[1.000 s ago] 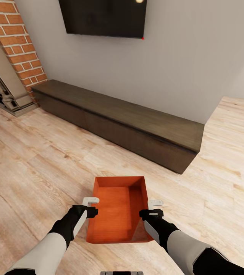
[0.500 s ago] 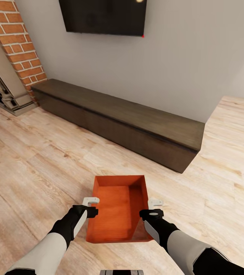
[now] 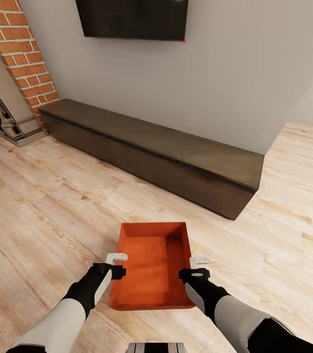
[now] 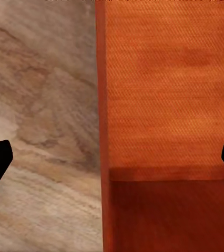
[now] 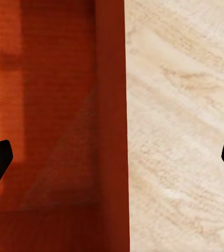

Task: Move the two storage containers from the living room to the garage. In the garage, place one container on the floor and stack the other container on top of it (either order is fine).

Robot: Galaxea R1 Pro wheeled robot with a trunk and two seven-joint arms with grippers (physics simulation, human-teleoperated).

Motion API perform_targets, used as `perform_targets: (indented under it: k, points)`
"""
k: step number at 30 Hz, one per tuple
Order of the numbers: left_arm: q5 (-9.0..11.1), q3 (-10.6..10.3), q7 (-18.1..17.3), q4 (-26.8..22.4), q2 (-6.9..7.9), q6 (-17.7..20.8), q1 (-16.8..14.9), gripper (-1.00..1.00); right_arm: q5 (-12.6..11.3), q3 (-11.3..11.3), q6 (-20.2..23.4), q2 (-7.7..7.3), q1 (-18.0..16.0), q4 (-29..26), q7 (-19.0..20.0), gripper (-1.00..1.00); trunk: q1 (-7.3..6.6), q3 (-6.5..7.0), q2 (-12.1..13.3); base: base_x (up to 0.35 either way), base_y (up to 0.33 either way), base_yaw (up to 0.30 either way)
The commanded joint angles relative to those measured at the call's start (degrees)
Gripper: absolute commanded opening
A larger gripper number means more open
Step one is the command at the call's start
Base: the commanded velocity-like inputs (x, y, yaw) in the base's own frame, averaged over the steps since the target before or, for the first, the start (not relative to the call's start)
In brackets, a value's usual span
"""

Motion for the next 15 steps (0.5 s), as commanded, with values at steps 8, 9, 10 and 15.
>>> perform_targets:
  k: [8,9,10,15]
  points:
    - [0.14,-0.19,0.28,-0.09,0.01,0.28,0.01,1.00,-0.21,0.48,0.44,-0.03,-0.02,-0.12,-0.34,1.00,1.53,-1.30,-2.82,0.000,0.000,0.000]
    - [0.14,-0.16,0.28,-0.10,0.01,0.27,0.02,1.00,-0.21,0.48,0.44,-0.03,-0.02,-0.12,-0.34,1.00,1.75,-1.48,-3.22,0.000,0.000,0.000]
    - [0.14,-0.13,0.28,-0.09,0.01,0.28,0.00,1.00,-0.20,0.48,0.44,-0.03,-0.02,-0.12,-0.33,1.00,1.97,-1.66,-3.63,0.000,0.000,0.000]
    - [0.14,-0.03,0.28,-0.12,0.11,0.28,-0.02,1.00,-0.14,0.48,0.44,-0.03,-0.02,-0.12,0.23,1.00,3.07,-2.55,-5.63,0.000,0.000,0.000]
